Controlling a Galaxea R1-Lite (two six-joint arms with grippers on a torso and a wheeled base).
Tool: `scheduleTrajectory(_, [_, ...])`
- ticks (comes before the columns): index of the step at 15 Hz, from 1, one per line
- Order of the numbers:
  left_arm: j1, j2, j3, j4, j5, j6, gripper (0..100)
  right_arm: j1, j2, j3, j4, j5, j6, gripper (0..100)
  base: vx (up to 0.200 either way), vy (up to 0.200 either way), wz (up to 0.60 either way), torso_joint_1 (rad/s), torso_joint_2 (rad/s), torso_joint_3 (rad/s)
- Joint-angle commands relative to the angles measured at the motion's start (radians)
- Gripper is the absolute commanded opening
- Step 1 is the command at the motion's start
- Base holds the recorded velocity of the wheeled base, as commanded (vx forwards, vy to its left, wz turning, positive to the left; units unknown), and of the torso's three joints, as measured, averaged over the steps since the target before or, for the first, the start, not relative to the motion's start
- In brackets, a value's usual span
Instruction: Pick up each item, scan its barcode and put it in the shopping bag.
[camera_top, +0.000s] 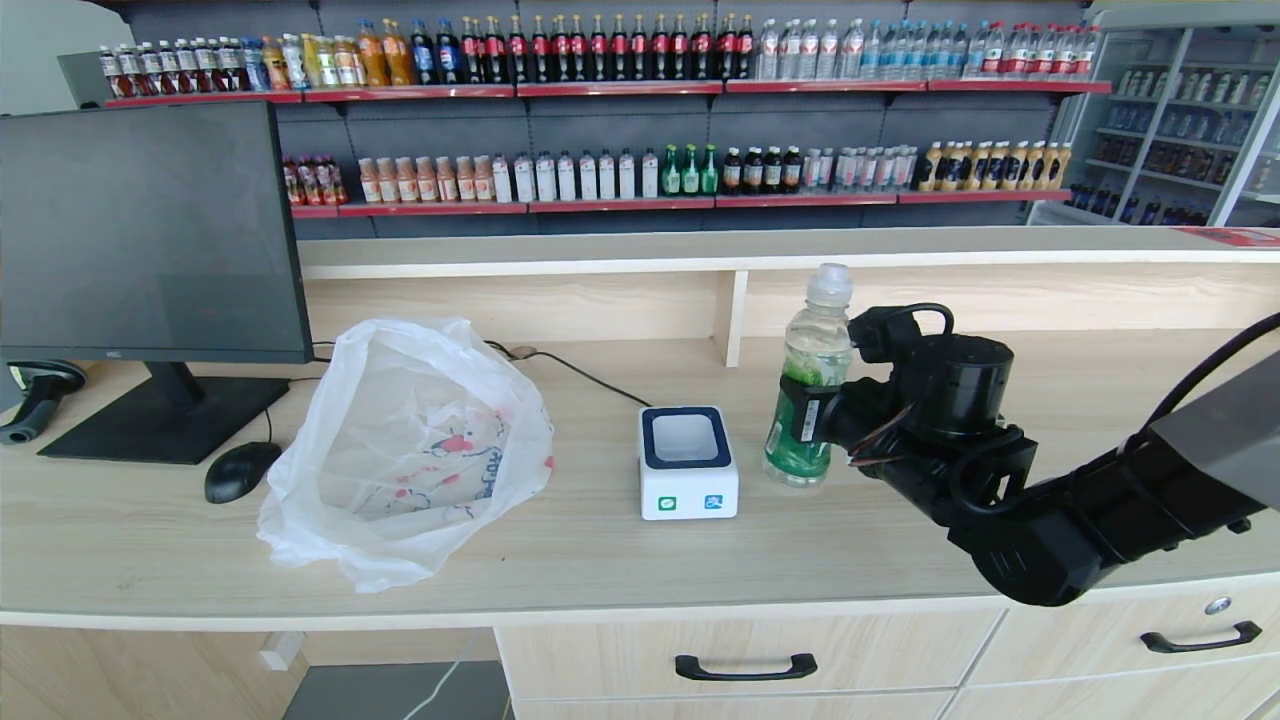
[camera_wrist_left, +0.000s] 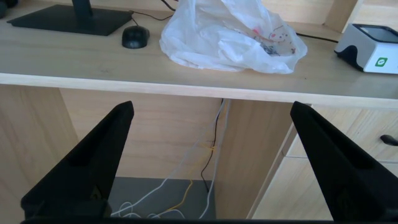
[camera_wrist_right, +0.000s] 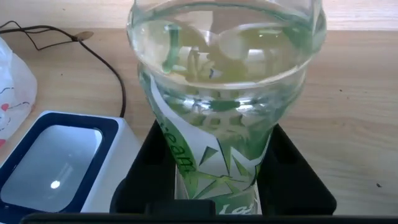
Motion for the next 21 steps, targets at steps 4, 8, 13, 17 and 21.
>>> scheduleTrajectory(4, [0.000, 0.000, 0.000, 0.000, 0.000, 0.000, 100, 0.003, -0.010, 0.000, 0.000, 0.001, 0.004, 0, 0.000, 0.000, 0.00, 0.000, 0.00, 0.000])
scheduleTrajectory(8, [0.000, 0.000, 0.000, 0.000, 0.000, 0.000, 100, 0.003, -0.025, 0.004, 0.000, 0.000, 0.009, 0, 0.000, 0.000, 0.00, 0.000, 0.00, 0.000])
scheduleTrajectory(13, [0.000, 0.000, 0.000, 0.000, 0.000, 0.000, 100, 0.003, -0.061, 0.027, 0.000, 0.000, 0.016, 0, 0.000, 0.000, 0.00, 0.000, 0.00, 0.000])
scheduleTrajectory(17, [0.000, 0.000, 0.000, 0.000, 0.000, 0.000, 100, 0.003, -0.114, 0.076, 0.000, 0.000, 0.016, 0, 0.000, 0.000, 0.00, 0.000, 0.00, 0.000])
scheduleTrajectory(21, [0.002, 0.000, 0.000, 0.000, 0.000, 0.000, 100, 0.004, -0.125, 0.118, -0.002, 0.000, 0.020, 0, 0.000, 0.000, 0.00, 0.000, 0.00, 0.000])
